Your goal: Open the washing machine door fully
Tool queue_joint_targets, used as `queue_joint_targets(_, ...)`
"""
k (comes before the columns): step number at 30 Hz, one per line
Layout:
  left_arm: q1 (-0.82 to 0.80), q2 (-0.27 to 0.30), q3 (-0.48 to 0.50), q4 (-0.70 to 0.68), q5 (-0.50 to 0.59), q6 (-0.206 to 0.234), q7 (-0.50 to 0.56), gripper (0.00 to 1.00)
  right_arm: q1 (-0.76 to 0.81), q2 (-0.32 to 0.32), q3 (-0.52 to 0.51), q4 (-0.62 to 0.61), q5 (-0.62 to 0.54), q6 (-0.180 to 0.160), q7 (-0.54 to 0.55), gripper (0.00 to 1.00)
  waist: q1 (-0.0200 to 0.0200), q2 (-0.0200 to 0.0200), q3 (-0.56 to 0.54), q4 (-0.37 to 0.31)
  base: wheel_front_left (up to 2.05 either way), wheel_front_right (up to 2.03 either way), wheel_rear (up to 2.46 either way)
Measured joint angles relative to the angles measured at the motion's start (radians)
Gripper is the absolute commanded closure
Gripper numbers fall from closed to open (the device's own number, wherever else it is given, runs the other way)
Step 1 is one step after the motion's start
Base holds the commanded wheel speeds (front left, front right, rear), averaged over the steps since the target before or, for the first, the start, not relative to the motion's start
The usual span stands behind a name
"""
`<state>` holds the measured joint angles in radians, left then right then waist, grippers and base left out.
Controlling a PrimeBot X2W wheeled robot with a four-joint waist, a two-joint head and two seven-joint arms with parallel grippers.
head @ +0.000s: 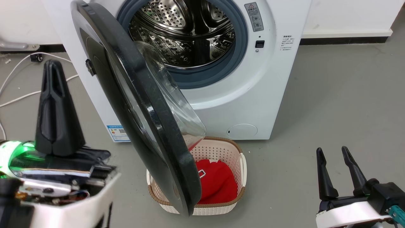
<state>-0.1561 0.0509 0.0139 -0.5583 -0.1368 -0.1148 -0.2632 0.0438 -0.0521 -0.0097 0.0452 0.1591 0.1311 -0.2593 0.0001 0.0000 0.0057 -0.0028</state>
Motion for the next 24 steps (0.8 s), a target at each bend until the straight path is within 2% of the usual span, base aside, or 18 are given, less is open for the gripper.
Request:
queue_joint_targets(7, 0.032, 0.005, -0.173, -0.028, -0.027, -0.012, 0.000, 1.00, 0.000, 0.000, -0.004, 0.007, 0.002, 0.000, -0.001, 0.00, 0.0000, 0.0000, -0.005, -0.003, 0.00, 0.00, 0.00)
queue_joint_targets(14, 0.104, 0.063, -0.359, 0.089, -0.066, -0.014, 0.007, 1.00, 0.001, 0.000, -0.008, 0.018, 0.016, 0.000, -0.001, 0.00, 0.0000, 0.0000, -0.012, -0.001, 0.00, 0.00, 0.00)
queue_joint_targets(24, 0.169, 0.129, -0.491, 0.263, -0.173, -0.014, 0.182, 1.00, 0.014, 0.001, -0.011, 0.018, 0.016, 0.000, 0.018, 0.00, -0.0001, 0.0000, -0.011, 0.016, 0.00, 0.00, 0.00)
